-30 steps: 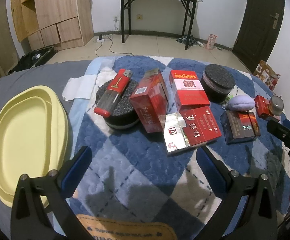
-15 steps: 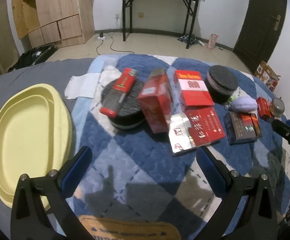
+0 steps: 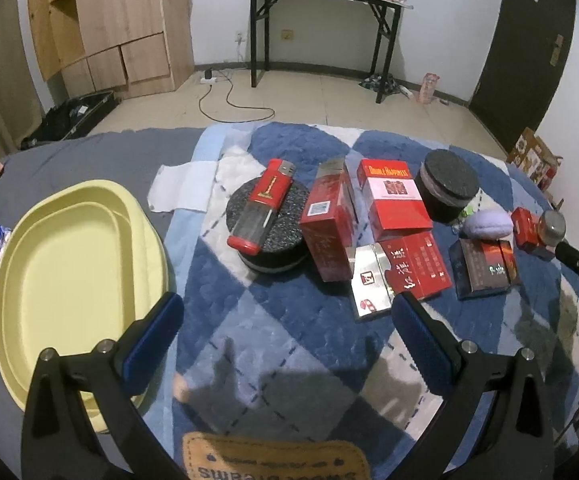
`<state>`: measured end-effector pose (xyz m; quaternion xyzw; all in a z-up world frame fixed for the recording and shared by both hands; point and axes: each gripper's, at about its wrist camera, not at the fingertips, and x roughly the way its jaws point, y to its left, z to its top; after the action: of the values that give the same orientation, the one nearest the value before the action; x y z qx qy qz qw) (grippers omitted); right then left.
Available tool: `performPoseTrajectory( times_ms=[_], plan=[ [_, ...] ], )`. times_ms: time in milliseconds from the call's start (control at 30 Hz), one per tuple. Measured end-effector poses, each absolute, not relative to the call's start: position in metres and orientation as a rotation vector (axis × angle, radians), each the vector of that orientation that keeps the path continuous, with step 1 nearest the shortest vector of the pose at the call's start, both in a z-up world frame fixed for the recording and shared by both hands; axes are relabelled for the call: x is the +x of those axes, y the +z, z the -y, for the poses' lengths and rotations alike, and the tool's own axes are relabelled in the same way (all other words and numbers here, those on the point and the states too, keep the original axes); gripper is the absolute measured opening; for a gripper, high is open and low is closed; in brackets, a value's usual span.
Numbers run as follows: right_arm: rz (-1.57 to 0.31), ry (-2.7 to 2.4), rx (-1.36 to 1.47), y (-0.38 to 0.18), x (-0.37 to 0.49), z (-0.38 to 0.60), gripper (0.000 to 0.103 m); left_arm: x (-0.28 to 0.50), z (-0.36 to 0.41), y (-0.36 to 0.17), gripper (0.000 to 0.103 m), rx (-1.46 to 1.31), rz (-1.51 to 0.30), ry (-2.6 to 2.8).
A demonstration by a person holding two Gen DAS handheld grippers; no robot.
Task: Organize rigid objects
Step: 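Grasp the red box with the left tool while the right tool grasps the grey tin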
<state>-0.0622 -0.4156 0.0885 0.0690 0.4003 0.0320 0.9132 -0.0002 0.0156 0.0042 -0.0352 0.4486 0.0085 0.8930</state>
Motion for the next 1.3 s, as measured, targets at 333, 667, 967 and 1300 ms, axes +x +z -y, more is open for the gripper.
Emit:
performPoseTrajectory(
  times_ms=[333, 667, 967, 1300],
  plan=[
    [-0.822, 0.047, 0.123, 0.082, -0.058, 0.423, 0.103, 0.009, -0.013, 0.01, 0.103, -0.086, -0.95, -0.044],
    [-0.807, 0.061, 0.106, 0.068, -0.033, 0.453, 0.103, 0.066, 0.004, 0.0, 0.086, -0.097, -0.994, -0.122],
    [-0.742, 0.038, -0.02, 0.052, -0.008, 0.436, 0.094, 0.065, 0.017, -0.01, 0.056, -0.103, -0.959, -0.116],
    [-0.745, 0.056, 0.058, 0.037, 0.007, 0.441, 0.07, 0.074, 0.026, -0.015, 0.048, -0.106, -0.929, -0.131]
  ],
)
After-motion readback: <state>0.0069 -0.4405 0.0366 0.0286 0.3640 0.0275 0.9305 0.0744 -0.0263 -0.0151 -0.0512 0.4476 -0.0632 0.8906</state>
